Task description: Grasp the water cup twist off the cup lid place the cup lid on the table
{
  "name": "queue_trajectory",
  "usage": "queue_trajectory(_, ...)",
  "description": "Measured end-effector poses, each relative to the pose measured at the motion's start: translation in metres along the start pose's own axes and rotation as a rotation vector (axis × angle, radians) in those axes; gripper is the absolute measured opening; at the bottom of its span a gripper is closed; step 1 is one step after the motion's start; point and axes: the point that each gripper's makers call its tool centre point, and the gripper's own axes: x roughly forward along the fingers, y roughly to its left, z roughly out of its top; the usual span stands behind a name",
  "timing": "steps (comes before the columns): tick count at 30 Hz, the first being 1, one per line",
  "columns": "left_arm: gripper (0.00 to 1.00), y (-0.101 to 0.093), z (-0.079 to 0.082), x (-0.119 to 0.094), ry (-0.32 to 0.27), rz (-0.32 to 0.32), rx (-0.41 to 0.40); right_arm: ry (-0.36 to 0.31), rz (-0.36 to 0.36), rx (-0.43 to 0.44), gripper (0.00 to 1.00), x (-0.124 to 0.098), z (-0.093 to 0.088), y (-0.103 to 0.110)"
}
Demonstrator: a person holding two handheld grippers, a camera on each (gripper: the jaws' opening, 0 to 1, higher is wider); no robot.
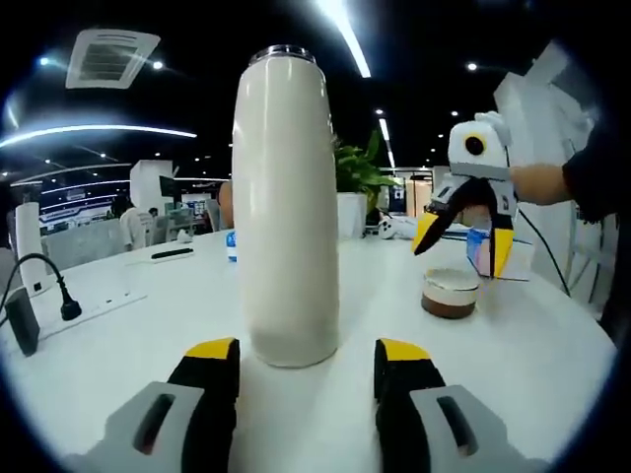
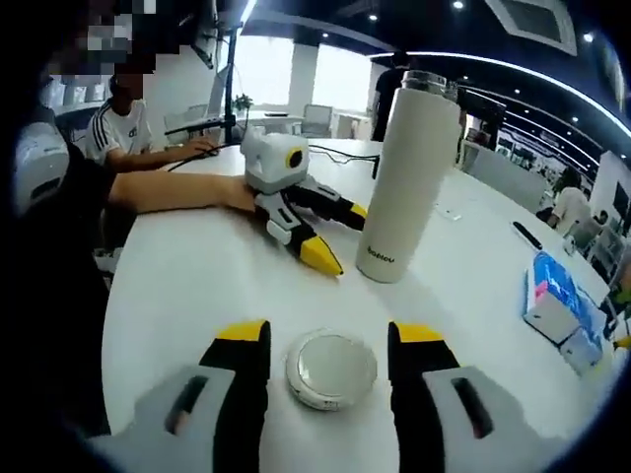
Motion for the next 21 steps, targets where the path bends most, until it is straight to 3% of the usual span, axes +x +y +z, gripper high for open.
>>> queue_trajectory(10, 0.63, -0.006, 0.001, -0.002, 0.008, -0.028, 0.042, -0.057, 0.014, 0.018, 0.55, -0.012, 0.006, 0.009)
queue_trajectory(15, 0.66, -0.008, -0.004, -0.004, 0.043, -0.048, 0.006, -0.056, 0.009, 0.037, 0.55, -0.016, -0.002, 0.006)
queue_trajectory(21, 0.74, -0.011, 0.004, -0.011, 0.042, -0.071, -0.035, -0.05, 0.0, 0.034, 0.57, -0.021, -0.007, 0.001)
